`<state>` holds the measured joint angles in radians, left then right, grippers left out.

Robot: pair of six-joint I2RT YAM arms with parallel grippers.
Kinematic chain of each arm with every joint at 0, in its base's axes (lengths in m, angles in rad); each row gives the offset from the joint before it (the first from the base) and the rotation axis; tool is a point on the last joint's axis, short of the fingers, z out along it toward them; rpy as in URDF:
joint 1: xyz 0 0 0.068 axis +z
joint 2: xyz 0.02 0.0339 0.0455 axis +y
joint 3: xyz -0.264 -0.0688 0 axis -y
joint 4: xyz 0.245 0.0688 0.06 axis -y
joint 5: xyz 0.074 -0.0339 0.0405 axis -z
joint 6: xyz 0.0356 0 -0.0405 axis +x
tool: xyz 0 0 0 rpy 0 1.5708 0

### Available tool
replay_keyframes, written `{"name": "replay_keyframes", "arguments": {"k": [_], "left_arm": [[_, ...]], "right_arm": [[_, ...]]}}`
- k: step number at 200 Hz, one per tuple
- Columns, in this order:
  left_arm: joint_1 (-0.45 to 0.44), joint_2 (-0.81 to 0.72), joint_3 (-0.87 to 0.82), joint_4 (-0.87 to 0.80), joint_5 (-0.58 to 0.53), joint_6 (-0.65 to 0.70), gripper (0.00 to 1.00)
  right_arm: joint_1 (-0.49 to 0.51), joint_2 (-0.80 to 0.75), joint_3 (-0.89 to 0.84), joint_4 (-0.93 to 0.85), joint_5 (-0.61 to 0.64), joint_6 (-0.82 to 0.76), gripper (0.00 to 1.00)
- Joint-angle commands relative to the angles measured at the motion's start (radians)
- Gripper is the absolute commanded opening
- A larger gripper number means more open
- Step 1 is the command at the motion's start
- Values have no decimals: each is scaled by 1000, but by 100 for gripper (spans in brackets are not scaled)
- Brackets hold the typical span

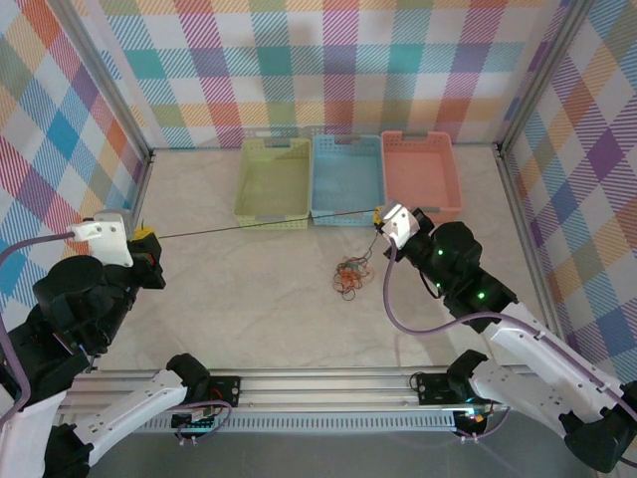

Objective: Untangle the cables

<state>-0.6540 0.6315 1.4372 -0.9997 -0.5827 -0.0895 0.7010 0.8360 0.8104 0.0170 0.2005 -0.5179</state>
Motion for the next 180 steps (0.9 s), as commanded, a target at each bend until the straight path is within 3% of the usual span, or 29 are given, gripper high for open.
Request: {"name": "replay_keyframes", "arguments": {"k": [1, 39, 80, 90, 107, 117, 133, 150, 180], "left_arm": [[2, -39, 19, -9, -103, 24, 0], [3, 5, 2, -38, 79, -26, 0], [2, 21, -83, -71, 181, -113, 0], [2, 15, -121, -71, 211, -138, 15], [2, 4, -168, -75, 242, -174, 52], [2, -1, -190, -71, 249, -193, 62], [2, -3, -207, -71, 268, -215, 70], [2, -12, -224, -50, 314, -220, 71], [2, -35, -310, 79, 532, -178, 68]], "right_arm": [[-26, -16, -1, -39, 116, -8, 0], [-26, 7, 15, -73, -162, 83, 0], [-26, 72, 110, -136, -212, 278, 0], [-26, 87, 132, -149, -206, 319, 0], [-27, 115, 174, -175, -157, 409, 0], [-26, 133, 205, -198, -124, 500, 0], [-26, 176, 257, -248, -109, 572, 0], [-26, 230, 315, -319, -74, 658, 0], [-26, 286, 349, -357, -66, 730, 0]]}}
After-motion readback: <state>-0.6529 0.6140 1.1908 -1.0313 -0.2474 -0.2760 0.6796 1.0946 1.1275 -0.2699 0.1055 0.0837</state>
